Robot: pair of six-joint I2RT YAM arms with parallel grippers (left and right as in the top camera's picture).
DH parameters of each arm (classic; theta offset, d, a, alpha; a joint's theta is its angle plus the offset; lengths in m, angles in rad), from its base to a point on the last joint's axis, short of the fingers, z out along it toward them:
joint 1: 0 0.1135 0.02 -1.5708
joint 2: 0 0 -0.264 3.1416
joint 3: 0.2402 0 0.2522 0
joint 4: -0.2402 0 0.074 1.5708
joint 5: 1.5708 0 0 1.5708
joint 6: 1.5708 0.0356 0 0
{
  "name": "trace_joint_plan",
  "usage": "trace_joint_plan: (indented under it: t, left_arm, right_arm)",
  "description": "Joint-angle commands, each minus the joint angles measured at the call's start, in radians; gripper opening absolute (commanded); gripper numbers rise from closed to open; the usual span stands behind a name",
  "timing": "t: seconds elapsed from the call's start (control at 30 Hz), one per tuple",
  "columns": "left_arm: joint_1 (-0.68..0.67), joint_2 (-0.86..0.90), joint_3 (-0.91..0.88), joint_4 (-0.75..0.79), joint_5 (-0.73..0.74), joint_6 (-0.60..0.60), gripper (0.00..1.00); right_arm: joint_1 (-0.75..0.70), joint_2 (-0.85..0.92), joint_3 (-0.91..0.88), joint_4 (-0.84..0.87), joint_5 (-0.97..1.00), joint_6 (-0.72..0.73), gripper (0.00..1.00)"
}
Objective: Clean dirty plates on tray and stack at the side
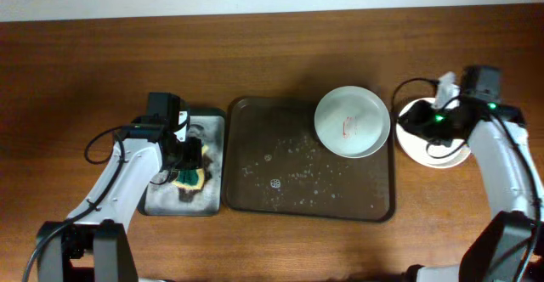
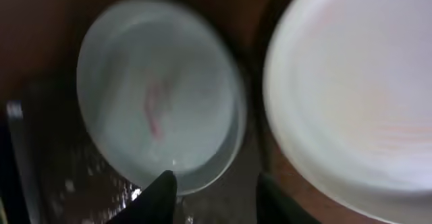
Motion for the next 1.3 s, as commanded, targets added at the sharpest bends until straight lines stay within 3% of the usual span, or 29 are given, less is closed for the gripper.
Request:
trace_joint_plan:
  t: [0.0,0.07,0.2,0.23,0.3,0.33,0.5,0.53,0.57,0.63,0.67,0.7,0.77,0.8,0.83,0.87,0.97,1.1,1.17,1.27]
  left_arm:
    - [0.006,0.009,-0.003,0.002,-0.003,0.009,0.65]
    - [0.006,0.009,-0.003,0.002,-0.003,0.009,0.69]
    - [0.006,0.008,-0.003,0.002,-0.003,0.009,0.69]
    - [0.006,0.008,-0.003,0.002,-0.003,0.009,0.69]
    - [0.006,0.008,-0.003,0.002,-0.003,0.008,0.69]
    - [0.006,0.009,-0.003,0.002,-0.003,0.008,0.69]
    - [0.006,0.008,-0.003,0.002,-0.003,0.008,0.71]
    - [0.006,0.008,-0.003,0.002,-0.003,0.008,0.71]
    - [0.006,0.009,-0.003,0.002,-0.003,0.008,0.71]
    - [0.006,0.009,-0.003,0.002,-0.002,0.008,0.71]
    - [0.006,0.008,-0.003,0.006,-0.002,0.008,0.71]
    - [0.006,0.009,-0.003,0.018,-0.002,-0.014,0.71]
    - [0.006,0.009,-0.011,0.06,-0.003,-0.071,0.69]
    - [0.006,0.009,-0.026,0.085,-0.003,-0.093,0.69]
    - [0.006,0.009,-0.056,0.121,-0.003,-0.127,0.69]
    - [0.006,0.009,-0.081,0.146,-0.002,-0.127,0.66]
    - [0.006,0.009,-0.117,0.165,0.003,-0.127,0.58]
    - [0.005,0.01,-0.134,0.198,0.024,-0.127,0.57]
    - [0.005,0.018,-0.138,0.216,0.024,-0.127,0.48]
    - [0.005,0.09,-0.159,0.299,0.024,-0.127,0.54]
  right_arm:
    - [0.111,0.051,0.009,-0.011,0.097,-0.053,0.4]
    - [0.166,0.117,0.008,-0.011,0.193,0.019,0.39]
    - [0.178,0.291,0.008,0.008,0.196,0.068,0.38]
    - [0.178,0.329,0.008,0.008,0.162,0.068,0.24]
    - [0.191,0.341,0.008,-0.005,-0.021,0.067,0.08]
    - [0.205,0.341,0.008,-0.023,-0.084,0.068,0.06]
    - [0.372,0.341,0.008,-0.097,-0.204,0.195,0.07]
    - [0.391,0.341,0.008,-0.077,-0.201,0.194,0.17]
    - [0.392,0.341,0.008,-0.031,-0.132,0.195,0.35]
    - [0.379,0.341,0.008,0.028,-0.025,0.194,0.38]
    - [0.374,0.341,0.008,0.114,0.054,0.185,0.37]
    - [0.378,0.341,0.008,0.196,0.056,0.115,0.29]
    - [0.408,0.342,0.008,0.218,0.056,0.017,0.26]
    - [0.423,0.343,0.007,0.208,0.059,0.01,0.2]
    - [0.441,0.343,0.007,0.192,0.059,0.01,0.06]
    - [0.459,0.343,0.007,0.17,0.06,0.019,0.04]
    - [0.479,0.343,0.007,0.078,0.059,0.144,0.04]
    - [0.486,0.343,0.007,0.04,0.059,0.146,0.04]
    - [0.486,0.343,0.007,0.039,0.059,0.146,0.04]
    - [0.486,0.343,0.007,0.033,0.059,0.146,0.04]
